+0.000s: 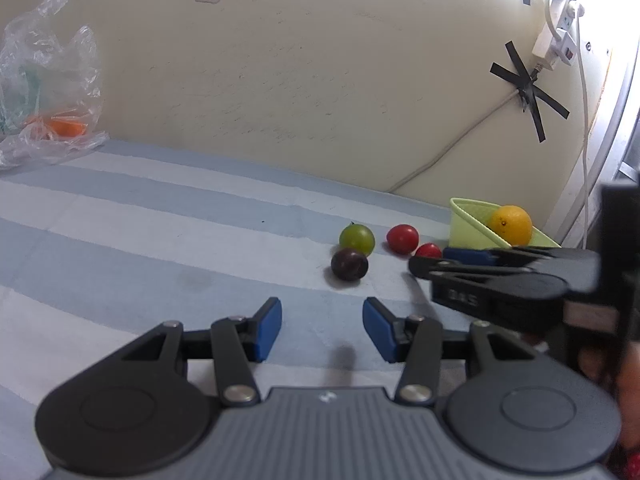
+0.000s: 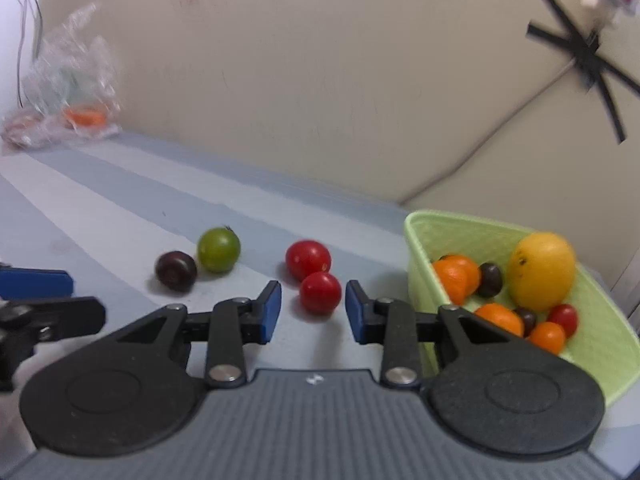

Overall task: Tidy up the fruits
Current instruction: 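Grasp a red cherry tomato with the right tool while the left grasps a dark purple tomato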

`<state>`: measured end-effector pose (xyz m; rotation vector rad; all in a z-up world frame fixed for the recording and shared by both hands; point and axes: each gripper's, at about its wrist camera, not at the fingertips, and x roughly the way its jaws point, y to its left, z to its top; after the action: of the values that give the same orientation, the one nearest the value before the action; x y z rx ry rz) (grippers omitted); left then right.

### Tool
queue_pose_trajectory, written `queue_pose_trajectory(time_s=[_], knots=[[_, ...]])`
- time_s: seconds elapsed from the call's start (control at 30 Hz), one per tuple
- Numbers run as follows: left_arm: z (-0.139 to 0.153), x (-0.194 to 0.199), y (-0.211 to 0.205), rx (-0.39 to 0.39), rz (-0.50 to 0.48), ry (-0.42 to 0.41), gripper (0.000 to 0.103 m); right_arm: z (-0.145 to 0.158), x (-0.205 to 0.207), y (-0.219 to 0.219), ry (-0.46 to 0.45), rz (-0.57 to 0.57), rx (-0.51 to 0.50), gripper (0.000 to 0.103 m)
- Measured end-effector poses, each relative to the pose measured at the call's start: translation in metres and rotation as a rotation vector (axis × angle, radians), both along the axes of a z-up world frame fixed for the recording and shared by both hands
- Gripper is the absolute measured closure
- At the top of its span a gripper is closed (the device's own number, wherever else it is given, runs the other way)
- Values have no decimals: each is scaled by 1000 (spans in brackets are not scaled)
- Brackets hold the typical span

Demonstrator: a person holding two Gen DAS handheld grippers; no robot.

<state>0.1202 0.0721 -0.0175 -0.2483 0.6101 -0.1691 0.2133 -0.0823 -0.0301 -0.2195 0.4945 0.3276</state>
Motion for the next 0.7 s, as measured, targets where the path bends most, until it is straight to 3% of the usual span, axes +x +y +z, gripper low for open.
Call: queue_pose_trajectory(time_s=[0.1,0.23,0.53,0.7], knots=[[0,-1,-3,7,-1,-1,58,0,7,-3,36,2,25,77],[1,4,0,-14,-8,-2,55,0,2,-11,48,7,63,78],[6,37,-31,48,-67,-10,52,-7,-75,-43,63,49,152,78],[1,56,-34,42,-47,51,63,-8,-90,-50,28,39,169,78]])
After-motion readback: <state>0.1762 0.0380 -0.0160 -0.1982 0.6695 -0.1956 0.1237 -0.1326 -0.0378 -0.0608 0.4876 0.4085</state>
